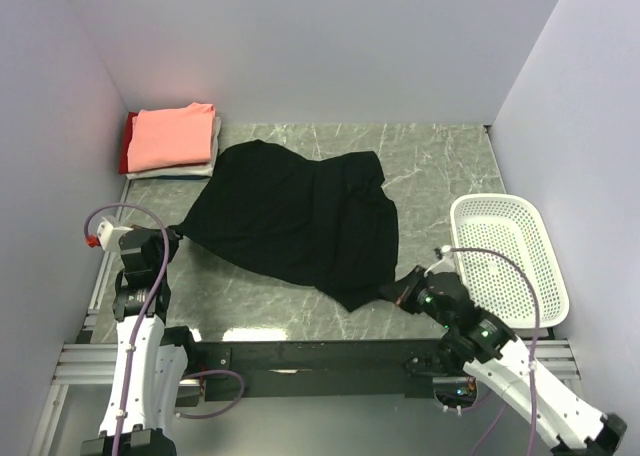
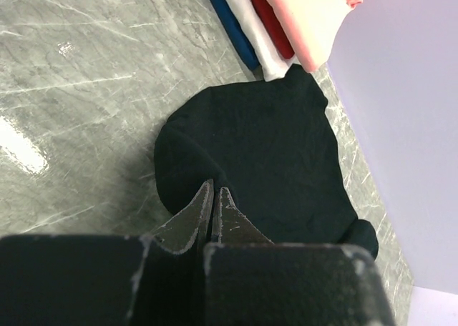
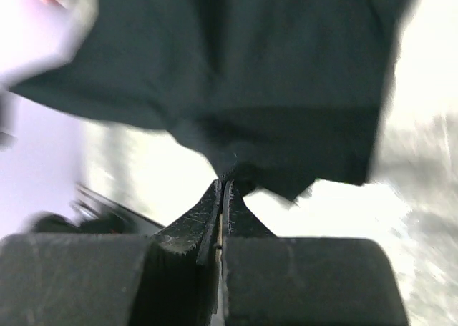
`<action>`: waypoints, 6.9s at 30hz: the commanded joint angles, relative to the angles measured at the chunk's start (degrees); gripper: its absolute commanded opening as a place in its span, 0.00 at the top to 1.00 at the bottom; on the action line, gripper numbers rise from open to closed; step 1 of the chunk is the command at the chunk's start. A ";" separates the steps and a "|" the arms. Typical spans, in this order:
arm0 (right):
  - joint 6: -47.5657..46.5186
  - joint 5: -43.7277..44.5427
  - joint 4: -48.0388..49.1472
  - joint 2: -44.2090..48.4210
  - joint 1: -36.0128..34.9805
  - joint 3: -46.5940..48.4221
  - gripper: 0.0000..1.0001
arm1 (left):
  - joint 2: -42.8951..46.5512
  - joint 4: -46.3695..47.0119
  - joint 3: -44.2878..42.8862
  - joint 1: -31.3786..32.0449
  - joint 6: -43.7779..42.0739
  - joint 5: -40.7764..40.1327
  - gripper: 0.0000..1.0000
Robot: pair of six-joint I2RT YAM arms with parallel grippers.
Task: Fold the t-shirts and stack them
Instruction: Flatten the tshirt out
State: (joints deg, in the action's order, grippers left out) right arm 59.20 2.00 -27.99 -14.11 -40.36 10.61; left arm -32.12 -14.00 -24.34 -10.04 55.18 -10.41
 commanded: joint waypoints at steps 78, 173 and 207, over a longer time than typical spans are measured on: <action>-8.40 -21.07 19.37 1.02 18.83 -8.85 0.05 | 0.57 2.57 -2.64 -0.33 -3.67 2.42 1.00; -17.44 0.52 1.92 -26.92 10.69 30.63 0.02 | 0.83 1.61 -4.93 -0.24 -4.20 4.70 1.00; -12.27 -3.49 23.77 -50.21 21.64 13.29 0.38 | 1.71 1.78 -3.79 -0.24 -4.99 4.97 1.00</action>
State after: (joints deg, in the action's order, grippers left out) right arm 46.85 -4.14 -7.27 -62.30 -18.98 21.61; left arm -31.20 -14.44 -26.76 -10.04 51.51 -5.76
